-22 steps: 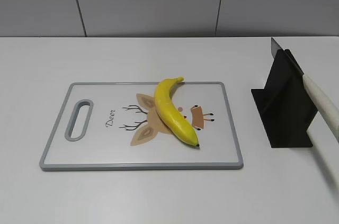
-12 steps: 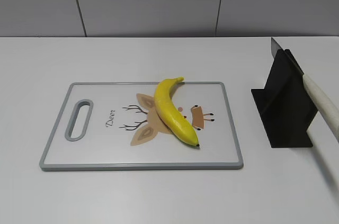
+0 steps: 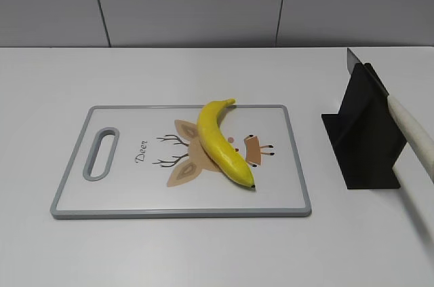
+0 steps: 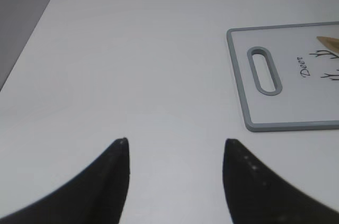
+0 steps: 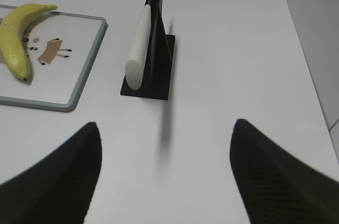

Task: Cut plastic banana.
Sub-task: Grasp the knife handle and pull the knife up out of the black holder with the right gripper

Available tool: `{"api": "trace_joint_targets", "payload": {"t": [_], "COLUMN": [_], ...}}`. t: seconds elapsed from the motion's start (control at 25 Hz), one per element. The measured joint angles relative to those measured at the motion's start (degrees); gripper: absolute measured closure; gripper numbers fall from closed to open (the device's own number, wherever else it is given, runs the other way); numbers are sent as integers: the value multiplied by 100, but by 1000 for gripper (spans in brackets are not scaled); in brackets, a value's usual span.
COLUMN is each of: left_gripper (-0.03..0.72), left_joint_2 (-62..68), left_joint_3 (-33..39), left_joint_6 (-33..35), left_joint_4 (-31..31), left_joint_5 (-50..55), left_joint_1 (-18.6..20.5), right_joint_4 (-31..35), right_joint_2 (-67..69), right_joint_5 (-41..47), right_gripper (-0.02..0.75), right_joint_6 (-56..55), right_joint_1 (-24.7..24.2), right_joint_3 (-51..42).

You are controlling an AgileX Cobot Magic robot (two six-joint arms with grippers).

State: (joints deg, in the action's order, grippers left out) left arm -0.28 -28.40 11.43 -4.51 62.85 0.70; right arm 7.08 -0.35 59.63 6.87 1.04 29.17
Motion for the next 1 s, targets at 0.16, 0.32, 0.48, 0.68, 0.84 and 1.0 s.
{"api": "trace_joint_targets", "payload": {"t": [0.16, 0.32, 0.48, 0.68, 0.84, 1.0], "left_gripper": [136, 136, 136, 136, 136, 136], "left_joint_2": [0, 0, 0, 0, 0, 0], "left_joint_3": [0, 0, 0, 0, 0, 0], "left_joint_6": [0, 0, 0, 0, 0, 0], "left_joint_4": [0, 0, 0, 12, 18, 18], "left_joint_5": [0, 0, 0, 0, -5, -5], "left_joint_1": [0, 0, 0, 0, 0, 0], "right_joint_4": [0, 0, 0, 0, 0, 48], "right_joint_2": [0, 0, 0, 0, 0, 315], "right_joint_5": [0, 0, 0, 0, 0, -6], "right_gripper": [151, 151, 151, 151, 150, 148], "right_joint_6": [0, 0, 0, 0, 0, 0], "right_joint_1": [0, 0, 0, 0, 0, 0], "right_joint_3": [0, 0, 0, 0, 13, 179]}}
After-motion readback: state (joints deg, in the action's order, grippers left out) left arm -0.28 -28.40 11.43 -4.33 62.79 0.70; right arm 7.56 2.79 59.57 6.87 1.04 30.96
